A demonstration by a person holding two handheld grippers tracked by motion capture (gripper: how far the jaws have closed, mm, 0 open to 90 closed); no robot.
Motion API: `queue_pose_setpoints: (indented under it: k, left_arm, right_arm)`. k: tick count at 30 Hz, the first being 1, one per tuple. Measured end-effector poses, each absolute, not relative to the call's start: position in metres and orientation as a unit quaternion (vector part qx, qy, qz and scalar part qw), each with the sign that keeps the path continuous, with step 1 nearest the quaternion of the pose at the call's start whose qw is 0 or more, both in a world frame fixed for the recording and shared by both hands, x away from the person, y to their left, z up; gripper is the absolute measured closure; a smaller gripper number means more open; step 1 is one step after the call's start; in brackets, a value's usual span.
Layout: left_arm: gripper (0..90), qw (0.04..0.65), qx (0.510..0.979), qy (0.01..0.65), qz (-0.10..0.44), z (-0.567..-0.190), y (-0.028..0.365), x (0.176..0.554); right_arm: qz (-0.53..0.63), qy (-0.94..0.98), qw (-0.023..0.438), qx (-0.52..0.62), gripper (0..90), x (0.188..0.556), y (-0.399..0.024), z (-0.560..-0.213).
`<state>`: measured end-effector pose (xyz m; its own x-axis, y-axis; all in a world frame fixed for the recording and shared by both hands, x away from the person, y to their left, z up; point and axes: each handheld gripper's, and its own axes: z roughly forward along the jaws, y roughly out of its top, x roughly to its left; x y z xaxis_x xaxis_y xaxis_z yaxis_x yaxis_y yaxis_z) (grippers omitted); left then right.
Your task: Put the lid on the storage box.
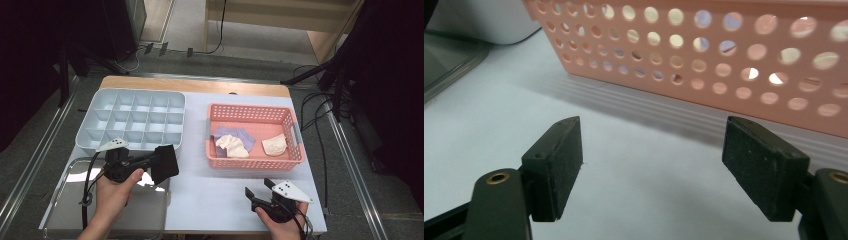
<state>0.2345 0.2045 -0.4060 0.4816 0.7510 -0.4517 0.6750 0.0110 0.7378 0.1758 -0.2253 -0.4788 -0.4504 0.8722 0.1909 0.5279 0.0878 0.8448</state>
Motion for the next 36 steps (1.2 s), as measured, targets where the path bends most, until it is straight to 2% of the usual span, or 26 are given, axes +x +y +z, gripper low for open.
queue_pose_setpoints:
  k: [21, 36]
  left_arm:
    - [73.4, 0.502, 0.694, 0.511, 0.065, -0.385, 0.211, 0.262]
    - [73.2, 0.503, 0.682, 0.524, 0.090, -0.385, 0.211, 0.285]
  right_arm:
    - [0.463, 0.716, 0.180, 0.491, 23.5, 0.171, -0.222, -0.481]
    - [0.459, 0.720, 0.175, 0.491, 23.6, 0.174, -0.220, -0.483]
